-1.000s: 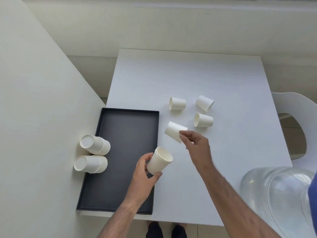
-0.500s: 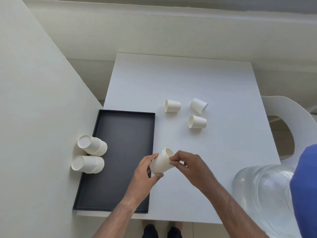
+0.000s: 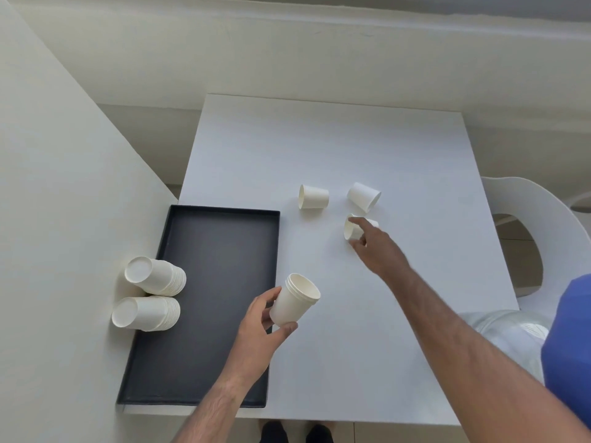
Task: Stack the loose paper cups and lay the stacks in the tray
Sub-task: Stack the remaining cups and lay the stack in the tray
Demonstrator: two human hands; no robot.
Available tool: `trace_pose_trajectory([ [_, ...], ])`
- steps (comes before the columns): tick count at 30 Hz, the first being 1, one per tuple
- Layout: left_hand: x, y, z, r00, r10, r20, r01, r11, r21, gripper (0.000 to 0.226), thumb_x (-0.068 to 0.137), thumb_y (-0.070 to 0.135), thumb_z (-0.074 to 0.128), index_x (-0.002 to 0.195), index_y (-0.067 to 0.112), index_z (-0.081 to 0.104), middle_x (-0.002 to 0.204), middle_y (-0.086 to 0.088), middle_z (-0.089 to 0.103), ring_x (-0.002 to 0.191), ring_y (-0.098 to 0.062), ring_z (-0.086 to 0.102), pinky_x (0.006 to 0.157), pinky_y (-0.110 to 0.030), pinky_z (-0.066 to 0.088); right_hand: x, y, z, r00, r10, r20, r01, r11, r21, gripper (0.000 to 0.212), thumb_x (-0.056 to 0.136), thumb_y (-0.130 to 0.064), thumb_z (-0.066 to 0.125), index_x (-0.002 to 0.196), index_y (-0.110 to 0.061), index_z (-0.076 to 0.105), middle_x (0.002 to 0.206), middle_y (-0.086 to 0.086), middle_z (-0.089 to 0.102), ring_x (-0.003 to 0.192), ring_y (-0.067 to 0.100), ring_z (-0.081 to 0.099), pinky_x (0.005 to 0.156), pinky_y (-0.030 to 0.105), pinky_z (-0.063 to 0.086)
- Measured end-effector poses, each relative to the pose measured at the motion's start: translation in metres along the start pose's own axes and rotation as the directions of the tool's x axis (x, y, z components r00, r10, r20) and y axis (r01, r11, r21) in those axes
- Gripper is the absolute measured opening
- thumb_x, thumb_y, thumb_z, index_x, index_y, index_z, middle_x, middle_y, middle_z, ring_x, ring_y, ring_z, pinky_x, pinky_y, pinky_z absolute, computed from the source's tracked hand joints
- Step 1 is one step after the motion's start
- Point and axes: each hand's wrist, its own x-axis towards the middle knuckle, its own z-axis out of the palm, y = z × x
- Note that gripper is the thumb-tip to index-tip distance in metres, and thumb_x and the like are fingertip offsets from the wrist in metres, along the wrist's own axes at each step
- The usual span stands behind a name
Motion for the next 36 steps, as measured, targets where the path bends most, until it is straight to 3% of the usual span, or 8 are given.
trace_pose_trajectory([
  [2,0.005,-0.001,0.001,1.0,0.007,-0.007,-0.007,1.0,-0.006,0.07,0.09,0.026,0.088,0.137,0.063,0.052,0.138,0.028,0.063,0.125,0.004,0.065,0.104,-0.023,0.052,0.021,0.003,0.0,0.995,-0.097,0.015,0.096,0.927,-0.363,0.053,0.101,-0.026,0.054,0.152,-0.038,0.044,0.12,-0.002,0.071,0.107,0.027,0.068,0.081,0.036,0.049],
  [5,0.009,0.001,0.002,1.0,0.024,-0.014,-0.024,1.0,-0.004,0.07,0.09,0.027,0.089,0.138,0.062,0.052,0.137,0.03,0.063,0.124,0.006,0.065,0.098,-0.017,0.052,0.039,0.002,0.006,0.985,-0.171,0.022,0.147,0.769,-0.622,0.05,0.102,-0.021,0.049,0.149,-0.036,0.049,0.117,-0.002,0.073,0.101,0.028,0.071,0.085,0.036,0.045],
  [13,0.014,0.0,-0.004,0.999,0.025,-0.034,-0.026,0.999,-0.024,0.068,0.091,0.023,0.087,0.139,0.056,0.054,0.138,0.026,0.065,0.126,-0.001,0.067,0.1,-0.021,0.055,0.043,0.021,0.017,0.981,-0.188,0.037,0.157,0.679,-0.717,0.019,0.097,-0.014,0.051,0.111,-0.022,0.061,0.096,-0.001,0.072,0.088,0.026,0.069,0.077,0.036,0.031],
  [16,0.013,-0.002,-0.006,0.999,0.015,-0.039,-0.016,1.0,-0.014,0.068,0.091,0.023,0.088,0.139,0.058,0.053,0.137,0.028,0.065,0.124,0.002,0.068,0.094,-0.017,0.055,0.035,0.021,0.014,0.987,-0.159,-0.031,0.111,0.803,-0.586,0.009,0.103,-0.026,0.052,0.103,-0.023,0.06,0.093,-0.004,0.071,0.088,0.025,0.069,0.076,0.036,0.037],
  [19,0.013,-0.004,-0.006,0.999,0.002,-0.041,-0.003,1.0,-0.008,0.068,0.091,0.023,0.088,0.139,0.057,0.053,0.139,0.028,0.063,0.123,0.004,0.067,0.088,-0.012,0.056,0.013,0.007,0.003,0.996,0.011,-0.089,-0.015,0.999,-0.039,0.011,0.1,-0.041,0.059,0.093,-0.033,0.061,0.089,-0.014,0.071,0.078,0.013,0.066,0.065,0.031,0.046],
  [23,0.015,0.0,-0.003,0.999,-0.002,-0.046,0.001,1.0,-0.007,0.068,0.092,0.024,0.087,0.137,0.059,0.051,0.139,0.03,0.061,0.121,0.006,0.066,0.084,-0.008,0.054,-0.029,-0.026,-0.003,0.995,0.053,-0.089,0.003,0.843,0.538,0.012,0.1,-0.039,0.066,0.091,-0.031,0.066,0.078,-0.008,0.073,0.061,0.01,0.061,0.061,0.025,0.048],
  [30,0.017,0.009,0.005,0.998,0.034,-0.051,-0.033,0.999,0.009,0.069,0.092,0.023,0.087,0.144,0.05,0.05,0.142,0.025,0.06,0.127,-0.002,0.065,0.102,-0.02,0.053,-0.088,-0.052,0.012,0.992,-0.119,0.049,0.056,0.745,0.665,0.012,0.103,-0.031,0.064,0.092,-0.027,0.066,0.076,-0.001,0.071,0.06,0.013,0.058,0.059,0.018,0.046],
  [36,0.01,0.013,0.005,0.994,0.096,-0.043,-0.094,0.994,0.048,0.069,0.095,0.023,0.083,0.133,0.066,0.045,0.143,0.028,0.053,0.129,-0.001,0.061,0.086,-0.004,0.051,-0.109,-0.053,0.026,0.968,-0.157,0.197,-0.019,0.735,0.678,0.016,0.099,-0.032,0.071,0.086,-0.024,0.069,0.068,-0.002,0.063,0.062,0.014,0.049,0.06,0.03,0.041],
])
